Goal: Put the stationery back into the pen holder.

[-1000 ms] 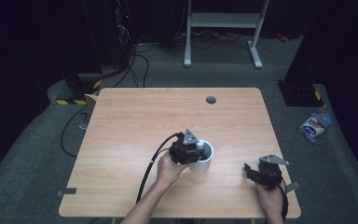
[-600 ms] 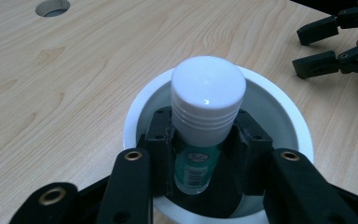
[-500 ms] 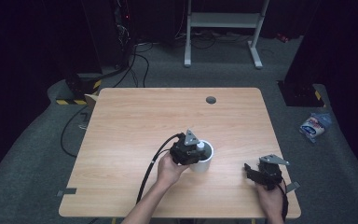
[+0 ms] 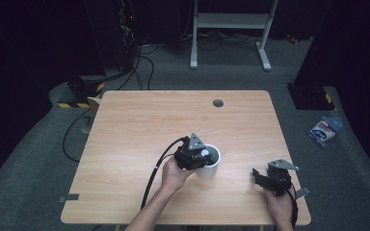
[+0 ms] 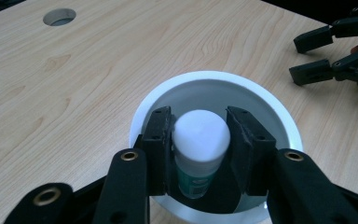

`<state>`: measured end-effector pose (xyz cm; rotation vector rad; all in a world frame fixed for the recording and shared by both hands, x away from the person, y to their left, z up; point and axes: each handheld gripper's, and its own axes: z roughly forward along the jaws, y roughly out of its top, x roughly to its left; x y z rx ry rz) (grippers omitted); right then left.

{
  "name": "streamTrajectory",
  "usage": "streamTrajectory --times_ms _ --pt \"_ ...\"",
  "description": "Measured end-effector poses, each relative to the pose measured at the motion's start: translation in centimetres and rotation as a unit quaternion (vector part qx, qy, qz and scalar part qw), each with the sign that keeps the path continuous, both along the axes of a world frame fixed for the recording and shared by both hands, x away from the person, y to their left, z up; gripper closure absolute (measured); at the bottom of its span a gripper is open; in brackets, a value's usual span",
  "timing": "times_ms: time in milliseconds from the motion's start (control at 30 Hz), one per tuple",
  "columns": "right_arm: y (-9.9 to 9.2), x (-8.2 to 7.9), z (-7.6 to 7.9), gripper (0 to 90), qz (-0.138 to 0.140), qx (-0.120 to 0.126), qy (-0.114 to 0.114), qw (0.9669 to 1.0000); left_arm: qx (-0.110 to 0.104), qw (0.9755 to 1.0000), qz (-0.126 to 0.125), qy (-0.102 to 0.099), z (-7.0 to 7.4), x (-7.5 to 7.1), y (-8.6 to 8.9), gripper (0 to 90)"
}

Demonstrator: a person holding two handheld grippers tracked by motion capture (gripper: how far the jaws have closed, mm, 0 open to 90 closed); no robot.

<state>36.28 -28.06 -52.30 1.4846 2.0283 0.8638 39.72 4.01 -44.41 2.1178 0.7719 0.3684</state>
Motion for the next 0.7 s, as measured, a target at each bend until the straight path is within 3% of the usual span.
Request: streamTrajectory --times_ms 133,467,700 --pt "0.0 0.0 0.0 32.3 0.0 0.0 0.0 1.0 0.0 1.0 0.001 0.0 0.1 0.0 0.1 59.8" --pt "0.0 0.0 0.0 32.3 0.0 0.0 0.0 1.0 -0.023 0.9997 0.006 -0.004 0.6 -0.2 0.4 46.1" --pt "0.0 0.0 0.0 32.3 0.0 0.0 0.0 1.0 -0.053 0.9985 0.011 -0.007 1.3 -0.4 1.1 41.8"
